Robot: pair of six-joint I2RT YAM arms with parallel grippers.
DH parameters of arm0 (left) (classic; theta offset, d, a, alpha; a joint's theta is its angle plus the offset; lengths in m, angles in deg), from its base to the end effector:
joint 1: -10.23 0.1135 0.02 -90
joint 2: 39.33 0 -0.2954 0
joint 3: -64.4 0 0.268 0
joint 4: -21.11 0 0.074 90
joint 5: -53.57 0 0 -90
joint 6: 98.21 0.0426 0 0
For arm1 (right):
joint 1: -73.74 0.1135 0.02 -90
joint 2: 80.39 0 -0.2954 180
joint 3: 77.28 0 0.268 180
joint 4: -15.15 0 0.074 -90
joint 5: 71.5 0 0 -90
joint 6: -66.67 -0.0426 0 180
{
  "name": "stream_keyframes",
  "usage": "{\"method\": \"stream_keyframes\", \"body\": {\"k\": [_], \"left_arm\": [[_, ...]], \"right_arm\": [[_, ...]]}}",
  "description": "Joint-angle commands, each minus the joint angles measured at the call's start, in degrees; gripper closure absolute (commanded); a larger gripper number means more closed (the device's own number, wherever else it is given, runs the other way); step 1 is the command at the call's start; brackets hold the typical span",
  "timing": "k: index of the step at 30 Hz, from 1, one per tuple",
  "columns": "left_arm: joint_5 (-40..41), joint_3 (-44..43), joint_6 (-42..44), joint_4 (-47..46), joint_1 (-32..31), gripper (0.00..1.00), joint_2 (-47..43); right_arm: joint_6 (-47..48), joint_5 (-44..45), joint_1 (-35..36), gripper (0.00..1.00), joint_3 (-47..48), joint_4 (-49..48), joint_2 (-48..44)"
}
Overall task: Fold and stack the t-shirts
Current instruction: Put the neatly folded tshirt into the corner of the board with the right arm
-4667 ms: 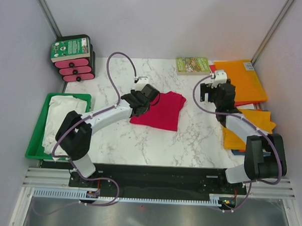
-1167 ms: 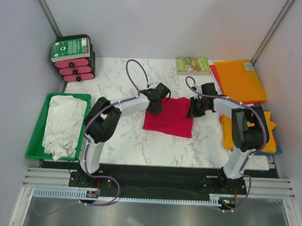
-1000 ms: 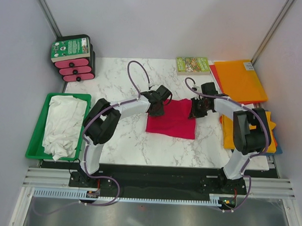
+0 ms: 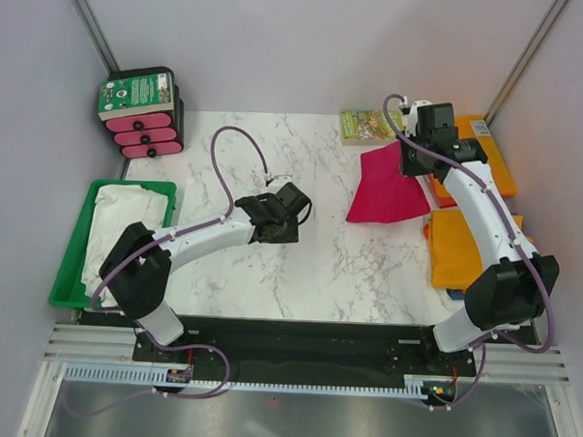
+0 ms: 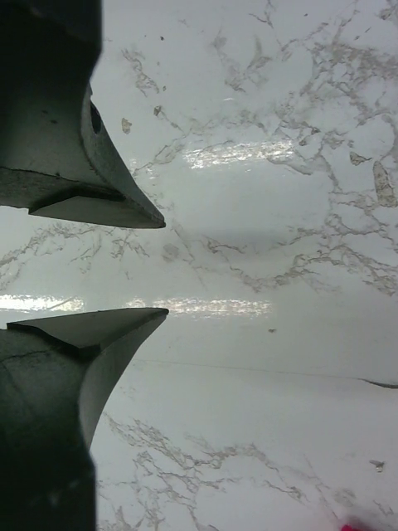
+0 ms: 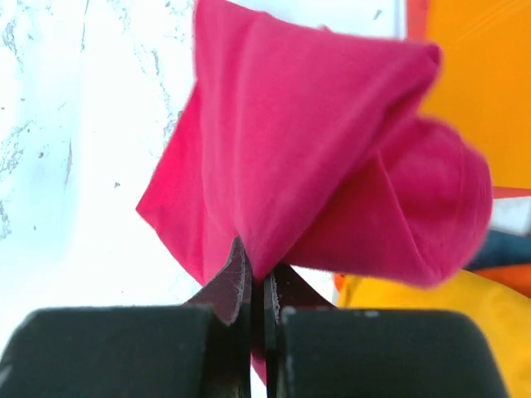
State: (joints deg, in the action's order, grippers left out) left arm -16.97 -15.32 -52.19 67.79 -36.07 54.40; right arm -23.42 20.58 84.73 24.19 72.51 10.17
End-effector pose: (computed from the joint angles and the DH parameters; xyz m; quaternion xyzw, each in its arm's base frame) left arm 0.2556 -0.2469 0.2438 -0.0234 0.9542 -0.0614 0.2918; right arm 0.3599 0.0683 0.3751 -0.0815 0.9249 0.0190 0.3708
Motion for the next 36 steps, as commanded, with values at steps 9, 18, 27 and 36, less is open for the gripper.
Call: {"method": "stream_keyframes", "body": {"k": [9,18,27,36], "left_arm": [[0.7,5.1,-3.4,-0.3,-3.4,0.51,-5.8],[0.8,6.1,-4.0,-0.3,-4.8,0.51,-6.3],[0.3,6.1,-5.2,-0.3,-6.8,0.51,-4.4],[0.0,6.5,-5.3,-0.3,-7.4,0.51,-4.6]], "right_arm": [[12.0,5.7,-1.8,1.00,4.6,8.8,-10.3],[20.0,1.9,-8.1,1.00,4.6,11.6,-14.2],[23.8,1.0,-10.7,1.00,0.4,13.2,-18.9],[25.2,1.5,-13.7,1.00,3.4,17.3,-21.0]]}}
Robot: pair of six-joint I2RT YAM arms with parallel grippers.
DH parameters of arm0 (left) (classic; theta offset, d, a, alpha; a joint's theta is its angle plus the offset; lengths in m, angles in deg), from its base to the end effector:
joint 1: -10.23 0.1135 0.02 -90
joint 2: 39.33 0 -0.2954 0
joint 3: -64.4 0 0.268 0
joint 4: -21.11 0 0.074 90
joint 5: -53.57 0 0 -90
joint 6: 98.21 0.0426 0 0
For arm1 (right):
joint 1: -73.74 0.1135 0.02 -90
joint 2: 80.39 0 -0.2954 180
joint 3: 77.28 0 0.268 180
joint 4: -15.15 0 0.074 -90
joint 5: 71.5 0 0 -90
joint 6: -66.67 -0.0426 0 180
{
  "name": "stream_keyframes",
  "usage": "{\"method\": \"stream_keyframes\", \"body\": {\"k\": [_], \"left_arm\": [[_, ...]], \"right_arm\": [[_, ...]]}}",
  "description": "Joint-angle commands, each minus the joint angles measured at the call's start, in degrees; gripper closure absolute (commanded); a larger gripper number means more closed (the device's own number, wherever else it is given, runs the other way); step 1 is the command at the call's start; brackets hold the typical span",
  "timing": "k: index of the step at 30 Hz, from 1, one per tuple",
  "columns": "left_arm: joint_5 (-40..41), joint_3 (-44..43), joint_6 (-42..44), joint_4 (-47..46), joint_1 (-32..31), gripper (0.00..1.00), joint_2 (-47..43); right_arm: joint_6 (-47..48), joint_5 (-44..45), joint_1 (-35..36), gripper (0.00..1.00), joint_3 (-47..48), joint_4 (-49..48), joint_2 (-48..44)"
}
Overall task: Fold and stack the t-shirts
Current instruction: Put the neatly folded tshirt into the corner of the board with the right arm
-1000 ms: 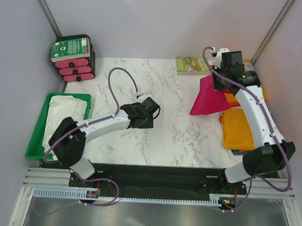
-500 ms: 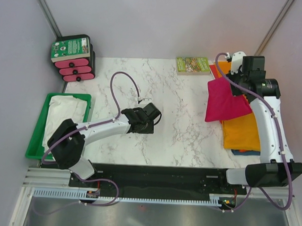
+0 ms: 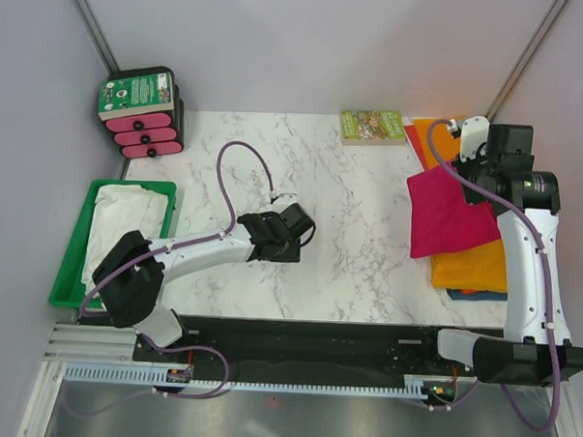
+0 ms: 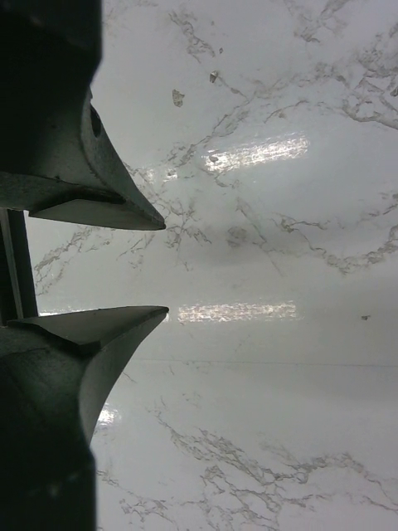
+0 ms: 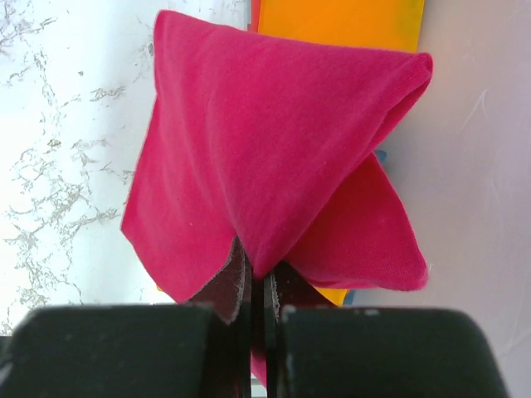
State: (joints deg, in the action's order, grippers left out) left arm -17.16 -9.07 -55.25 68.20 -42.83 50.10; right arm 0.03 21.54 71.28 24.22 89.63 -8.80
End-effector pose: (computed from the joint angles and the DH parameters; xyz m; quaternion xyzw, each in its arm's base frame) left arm 0.2075 -0.2525 0.2334 0.0114 0.9595 -0.0716 0.2723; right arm 0.2417 -0.0126 0.4456 -0.1572 0.9087 -0.1101 0.3708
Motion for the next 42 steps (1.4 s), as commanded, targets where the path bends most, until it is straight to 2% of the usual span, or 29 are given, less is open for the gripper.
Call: {"method": "stream_keyframes", "body": {"k": [1,10,25,42], "left_arm": [[0.2,0.2,-2.3,-0.8,-0.9,0.51,-0.4],[0.1,1.3,-1.9,-0.7,-1.2,0.51,-1.1],[-0.8,3.0,-2.8,-1.4,-1.8,0.51,0.0],[-2.5,3.8,-3.1,-2.6,-2.8,0.52,2.5]], "right_arm": [[2.0,1.0,-0.4,1.00,3.2,0.2,-2.1],[4.0,2.8,-5.1,1.00,-5.7,-3.6,-4.5],[6.9,-0.4,-23.8,1.00,-14.2,-12.6,-0.1],[5.7,4.4,-29.5,1.00,-26.3,-28.2,9.2]]}}
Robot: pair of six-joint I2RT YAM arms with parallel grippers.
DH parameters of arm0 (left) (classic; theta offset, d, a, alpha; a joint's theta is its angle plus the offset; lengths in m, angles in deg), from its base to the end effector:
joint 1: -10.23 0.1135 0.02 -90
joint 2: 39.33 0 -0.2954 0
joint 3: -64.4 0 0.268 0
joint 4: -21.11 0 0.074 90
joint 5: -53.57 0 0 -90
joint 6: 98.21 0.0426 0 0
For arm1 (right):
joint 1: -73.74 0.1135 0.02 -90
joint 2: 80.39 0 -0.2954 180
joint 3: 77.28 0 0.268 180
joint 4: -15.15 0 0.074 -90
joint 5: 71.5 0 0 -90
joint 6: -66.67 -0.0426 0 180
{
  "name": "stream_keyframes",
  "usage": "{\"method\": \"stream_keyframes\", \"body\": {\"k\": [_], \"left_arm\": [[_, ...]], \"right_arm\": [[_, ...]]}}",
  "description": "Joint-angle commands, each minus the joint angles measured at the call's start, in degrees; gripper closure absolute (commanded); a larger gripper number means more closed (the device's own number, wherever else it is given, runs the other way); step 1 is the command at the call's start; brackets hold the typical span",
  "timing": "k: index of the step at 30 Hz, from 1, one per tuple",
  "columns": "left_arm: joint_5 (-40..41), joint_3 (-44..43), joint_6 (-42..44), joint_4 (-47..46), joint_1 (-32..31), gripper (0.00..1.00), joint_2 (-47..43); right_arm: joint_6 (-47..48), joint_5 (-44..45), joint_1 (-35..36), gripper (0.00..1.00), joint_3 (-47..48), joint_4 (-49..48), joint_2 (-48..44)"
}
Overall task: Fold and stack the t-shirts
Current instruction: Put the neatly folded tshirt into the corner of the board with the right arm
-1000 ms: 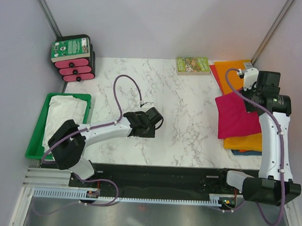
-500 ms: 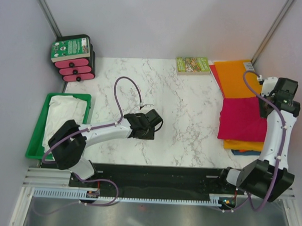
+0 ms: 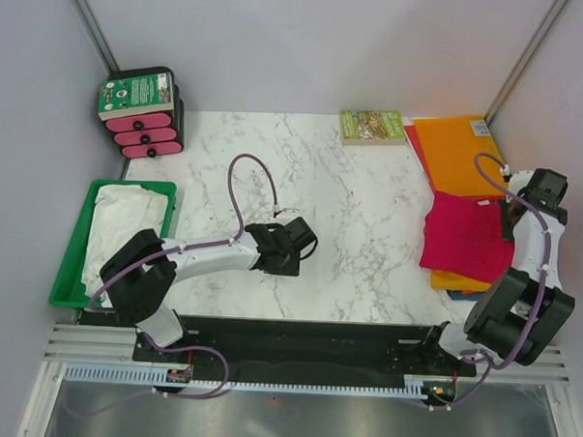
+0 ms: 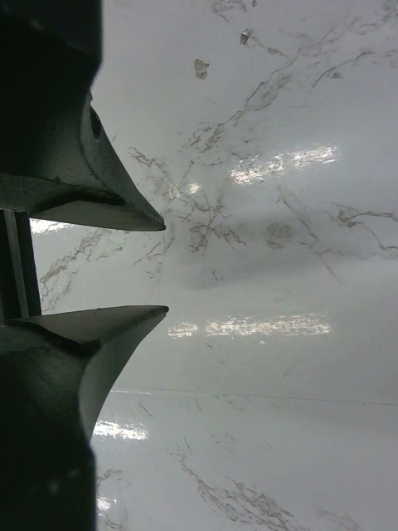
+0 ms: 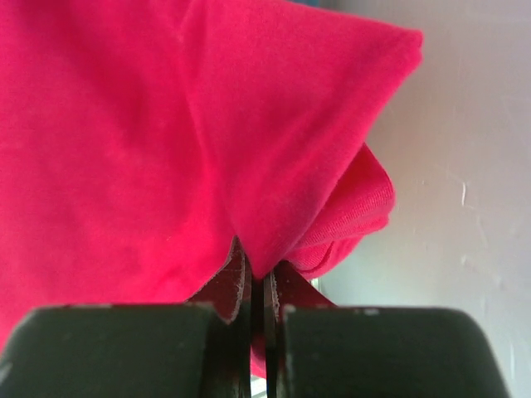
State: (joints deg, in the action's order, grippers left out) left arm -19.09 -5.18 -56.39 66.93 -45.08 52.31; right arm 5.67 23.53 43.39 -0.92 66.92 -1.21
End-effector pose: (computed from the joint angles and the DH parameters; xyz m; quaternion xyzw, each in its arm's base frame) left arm 0.1926 -0.2559 0.2019 0.0315 0.9701 -0.0573 0.2336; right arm 0.2567 -0.1546 0.2956 0.0246 0.9515 -0.1867 0.2433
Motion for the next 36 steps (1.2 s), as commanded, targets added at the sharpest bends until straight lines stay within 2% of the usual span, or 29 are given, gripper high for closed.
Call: {"method": "stream_keyframes", "body": {"k": [1,5,8,11,12,14,15,18,20,21,22,23,24,26,27,30,36], "left_arm": [[-0.6,0.0,-1.8,-1.3,-0.6,0.52,0.5],[-0.8,0.0,-2.1,-1.4,-0.8,0.52,1.3],[-1.1,0.1,-2.3,-1.9,-1.0,0.52,2.0],[-1.0,0.3,-2.4,-2.5,-1.7,0.52,1.8],[-0.9,0.6,-2.4,-2.6,-2.0,0.52,1.8],[-0.6,0.7,-2.4,-2.9,-2.4,0.52,1.4],[-0.5,0.9,-2.4,-3.1,-2.6,0.52,1.3],[-0.2,1.1,-2.5,-3.2,-3.0,0.52,1.0],[-0.4,1.1,-2.8,-3.1,-3.2,0.52,1.1],[-0.4,1.0,-2.9,-3.1,-3.2,0.52,1.2],[-0.6,1.0,-3.1,-3.0,-3.3,0.52,1.4],[-0.8,1.0,-3.1,-3.3,-3.3,0.52,1.5],[-1.0,0.8,-3.2,-3.3,-3.3,0.52,1.7],[-1.4,0.6,-3.5,-3.3,-3.6,0.52,2.2],[-1.5,0.5,-3.5,-3.3,-3.8,0.52,2.4],[-1.6,0.2,-3.6,-3.1,-4.2,0.53,2.6],[-1.3,0.7,-3.7,-3.0,-4.4,0.53,1.6]], "right_arm": [[-0.1,3.7,-2.0,1.00,-1.4,-6.6,2.7],[-0.7,5.6,-3.8,1.00,-1.5,-8.9,5.0],[-1.8,1.2,-5.4,1.00,-1.0,-9.0,4.8],[-4.1,-3.5,-6.7,0.75,-1.2,-10.2,0.8],[-4.8,-4.4,-6.8,0.60,-1.3,-10.9,-0.4],[-6.4,-4.9,-6.8,0.40,-0.8,-10.8,-3.4],[-7.8,-6.9,-6.7,0.19,-0.1,-10.5,-5.2],[-9.2,-8.9,-6.8,0.02,1.4,-9.1,-8.4],[-9.0,-11.7,-6.8,0.02,2.1,-7.5,-9.9],[-8.8,-13.5,-6.8,0.02,2.6,-5.2,-11.1],[-8.0,-18.3,-6.8,0.08,2.7,-3.8,-11.8],[-7.0,-21.4,-6.8,0.20,2.8,-1.9,-12.1],[-5.6,-25.4,-6.7,0.57,2.8,2.4,-12.2],[-4.2,-31.5,-6.2,0.96,1.9,5.9,-11.7],[-3.4,-32.2,-4.5,1.00,1.5,8.7,-10.4],[-3.1,-30.9,-2.2,1.00,-2.0,8.6,-8.1],[-2.8,-23.9,-2.4,1.00,-6.2,6.3,-3.3]]}}
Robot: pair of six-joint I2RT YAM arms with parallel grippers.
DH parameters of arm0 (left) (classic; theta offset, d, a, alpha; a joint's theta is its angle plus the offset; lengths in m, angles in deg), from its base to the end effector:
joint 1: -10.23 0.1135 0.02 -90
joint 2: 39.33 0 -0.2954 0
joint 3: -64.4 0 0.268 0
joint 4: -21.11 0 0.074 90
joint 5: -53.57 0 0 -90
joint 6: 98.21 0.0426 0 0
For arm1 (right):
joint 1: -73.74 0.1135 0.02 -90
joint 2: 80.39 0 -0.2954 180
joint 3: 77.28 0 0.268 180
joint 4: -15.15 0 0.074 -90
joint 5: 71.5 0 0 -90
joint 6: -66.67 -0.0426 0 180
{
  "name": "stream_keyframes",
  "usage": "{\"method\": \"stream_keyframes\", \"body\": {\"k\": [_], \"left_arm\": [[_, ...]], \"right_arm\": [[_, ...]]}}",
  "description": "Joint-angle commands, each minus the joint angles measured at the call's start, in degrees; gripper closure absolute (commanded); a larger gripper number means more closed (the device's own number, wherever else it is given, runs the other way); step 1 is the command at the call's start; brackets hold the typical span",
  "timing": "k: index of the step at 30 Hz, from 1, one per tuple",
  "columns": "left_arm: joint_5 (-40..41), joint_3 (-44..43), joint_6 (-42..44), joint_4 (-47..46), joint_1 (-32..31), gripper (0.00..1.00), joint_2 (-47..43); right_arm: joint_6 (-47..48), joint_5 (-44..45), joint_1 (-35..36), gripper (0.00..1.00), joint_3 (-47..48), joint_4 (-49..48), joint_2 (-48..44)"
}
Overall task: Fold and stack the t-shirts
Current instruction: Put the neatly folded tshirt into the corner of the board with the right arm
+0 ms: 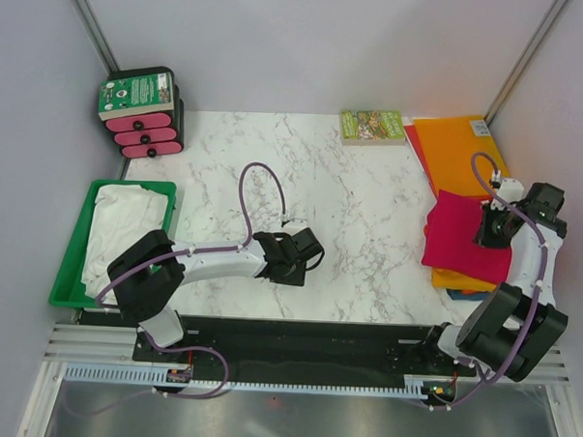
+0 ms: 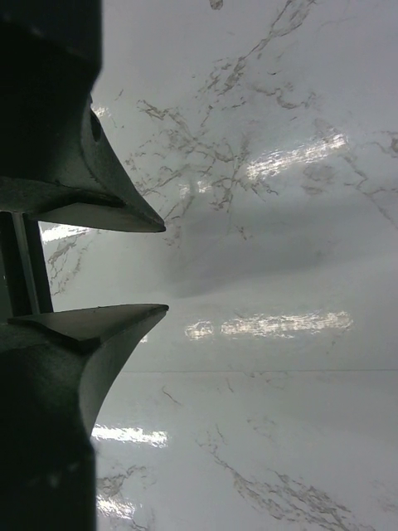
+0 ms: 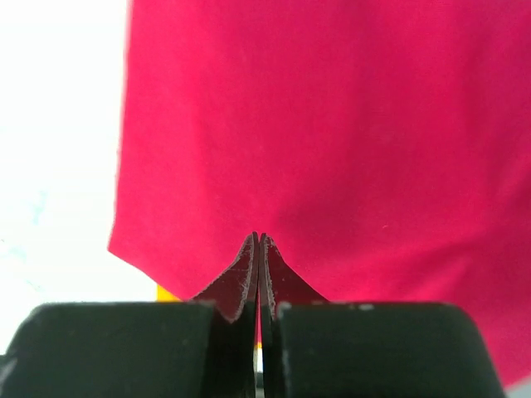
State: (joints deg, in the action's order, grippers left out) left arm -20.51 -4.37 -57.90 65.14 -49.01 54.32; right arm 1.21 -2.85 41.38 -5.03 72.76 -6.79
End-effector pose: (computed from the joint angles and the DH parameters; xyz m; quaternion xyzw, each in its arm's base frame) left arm 0.1754 -0.2718 0.1883 0.0558 0.9724 -0.0684 0.2161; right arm 0.2306 -0.1277 0.2932 0.0151 0.9480 0.0317 0.3162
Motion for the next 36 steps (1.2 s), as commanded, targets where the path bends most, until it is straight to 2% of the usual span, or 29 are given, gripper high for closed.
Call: {"method": "stream_keyframes", "body": {"k": [1,6,10,13,16,20,24,25,26,28,29,32,36], "left_arm": [[0.2,0.0,-2.3,-1.0,-0.4,0.53,-0.6],[0.2,0.6,-2.6,-1.3,-0.5,0.53,-0.1],[-0.2,0.1,-2.6,-1.2,-0.9,0.53,0.9],[0.2,-0.2,-2.3,-1.3,-1.0,0.53,0.6],[0.8,0.2,-2.1,-1.3,-1.0,0.53,-0.7],[1.4,1.1,-2.3,-1.5,-1.0,0.53,-1.7],[1.1,1.1,-1.1,-1.6,-1.1,0.53,-1.5],[1.5,1.3,-0.6,-1.6,-1.4,0.53,-1.8],[2.1,1.7,0.2,-1.5,-1.7,0.52,-2.9],[3.3,2.3,0.8,-1.5,-1.8,0.50,-4.1],[3.8,2.3,0.9,-1.4,-1.8,0.50,-4.5],[4.8,1.7,1.5,-0.6,-2.2,0.50,-5.4],[6.2,0.9,1.4,-0.1,-3.9,0.53,-6.4]], "right_arm": [[2.0,3.2,-0.4,1.00,-2.9,0.6,2.3],[6.2,8.9,-1.5,1.00,-8.7,0.4,2.2],[5.6,5.1,-3.1,1.00,-7.0,1.1,0.6],[1.9,1.0,-3.3,0.99,-2.5,1.3,-2.3],[-3.1,0.6,-3.2,0.90,5.7,1.1,-2.0],[-8.9,5.0,-3.5,0.82,11.5,-2.7,2.3],[-9.1,5.9,-3.5,0.78,14.3,-3.5,7.6],[-8.1,5.0,-3.6,0.76,13.3,-3.9,7.3],[-6.9,4.4,-3.7,0.67,12.2,-5.9,4.6],[-6.6,4.1,-3.7,0.57,9.1,-8.7,0.5],[-6.6,3.7,-3.7,0.49,8.5,-10.5,-3.3],[-6.1,0.6,-3.7,0.32,7.3,-10.1,-8.8],[-5.9,-0.9,-3.6,0.24,4.9,-9.7,-13.0]]}}
